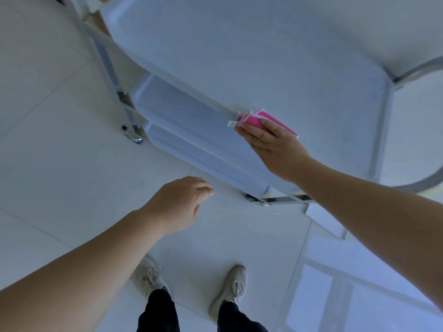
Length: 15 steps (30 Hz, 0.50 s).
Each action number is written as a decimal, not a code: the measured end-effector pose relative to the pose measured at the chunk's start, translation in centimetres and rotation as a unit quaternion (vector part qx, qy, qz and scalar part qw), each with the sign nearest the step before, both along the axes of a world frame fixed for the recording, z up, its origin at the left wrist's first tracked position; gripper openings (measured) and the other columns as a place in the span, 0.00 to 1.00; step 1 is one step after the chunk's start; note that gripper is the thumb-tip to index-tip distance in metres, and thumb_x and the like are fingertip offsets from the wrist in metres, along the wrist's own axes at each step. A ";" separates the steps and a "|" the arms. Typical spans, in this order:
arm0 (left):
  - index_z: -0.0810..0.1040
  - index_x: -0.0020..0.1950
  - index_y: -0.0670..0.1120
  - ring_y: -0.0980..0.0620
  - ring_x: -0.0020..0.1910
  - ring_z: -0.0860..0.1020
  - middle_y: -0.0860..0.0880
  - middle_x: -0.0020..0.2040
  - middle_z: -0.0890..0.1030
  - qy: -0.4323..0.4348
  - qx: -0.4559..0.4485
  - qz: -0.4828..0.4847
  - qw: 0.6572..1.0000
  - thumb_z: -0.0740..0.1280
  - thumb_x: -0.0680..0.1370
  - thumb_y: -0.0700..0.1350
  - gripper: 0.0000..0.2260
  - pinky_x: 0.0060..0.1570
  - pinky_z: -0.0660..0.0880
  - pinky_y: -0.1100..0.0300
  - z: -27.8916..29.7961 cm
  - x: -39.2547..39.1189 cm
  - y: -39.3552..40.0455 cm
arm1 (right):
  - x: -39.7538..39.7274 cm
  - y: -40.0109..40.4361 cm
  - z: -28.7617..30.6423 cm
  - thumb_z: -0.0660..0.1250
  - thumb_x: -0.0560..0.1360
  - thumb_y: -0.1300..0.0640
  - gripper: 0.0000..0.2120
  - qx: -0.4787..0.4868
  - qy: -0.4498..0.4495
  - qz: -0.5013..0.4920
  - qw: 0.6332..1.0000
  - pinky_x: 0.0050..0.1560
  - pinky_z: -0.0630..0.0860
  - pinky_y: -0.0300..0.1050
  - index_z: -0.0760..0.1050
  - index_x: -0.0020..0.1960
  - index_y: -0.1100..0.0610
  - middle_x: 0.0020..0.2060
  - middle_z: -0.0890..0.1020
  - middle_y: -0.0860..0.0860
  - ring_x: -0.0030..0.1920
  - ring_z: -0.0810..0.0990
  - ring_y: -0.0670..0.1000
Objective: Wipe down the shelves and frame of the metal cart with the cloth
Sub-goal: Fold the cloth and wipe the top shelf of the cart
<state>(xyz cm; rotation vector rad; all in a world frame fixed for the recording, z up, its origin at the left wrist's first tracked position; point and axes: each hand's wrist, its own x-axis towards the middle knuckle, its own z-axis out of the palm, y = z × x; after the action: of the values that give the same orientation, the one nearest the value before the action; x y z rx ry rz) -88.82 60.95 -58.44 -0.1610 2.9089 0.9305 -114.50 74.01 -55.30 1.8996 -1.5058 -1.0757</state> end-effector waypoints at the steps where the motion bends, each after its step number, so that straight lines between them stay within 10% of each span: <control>1: 0.75 0.63 0.48 0.52 0.62 0.73 0.53 0.62 0.77 -0.001 -0.003 -0.005 1.000 0.62 0.72 0.37 0.20 0.52 0.71 0.59 0.2 -0.8 0.7 | -0.5 1.7 -0.1 0.49 0.78 0.57 0.23 0.003 0.000 -0.004 1.000 0.75 0.53 0.49 0.63 0.73 0.54 0.76 0.56 0.48 0.75 0.55 0.50; 15: 0.75 0.63 0.44 0.47 0.63 0.72 0.48 0.62 0.77 0.036 -0.040 -0.098 0.994 0.62 0.72 0.34 0.20 0.60 0.69 0.56 3.1 -9.3 9.4 | -4.0 18.3 0.7 0.51 0.77 0.56 0.29 0.052 0.021 -0.127 0.990 0.74 0.38 0.53 0.48 0.76 0.58 0.76 0.41 0.50 0.74 0.36 0.54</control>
<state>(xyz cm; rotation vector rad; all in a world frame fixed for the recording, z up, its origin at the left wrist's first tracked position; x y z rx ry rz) -98.13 70.32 -55.33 0.1550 2.9600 0.8033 -118.52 92.34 -54.57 1.7731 -1.7334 -1.3212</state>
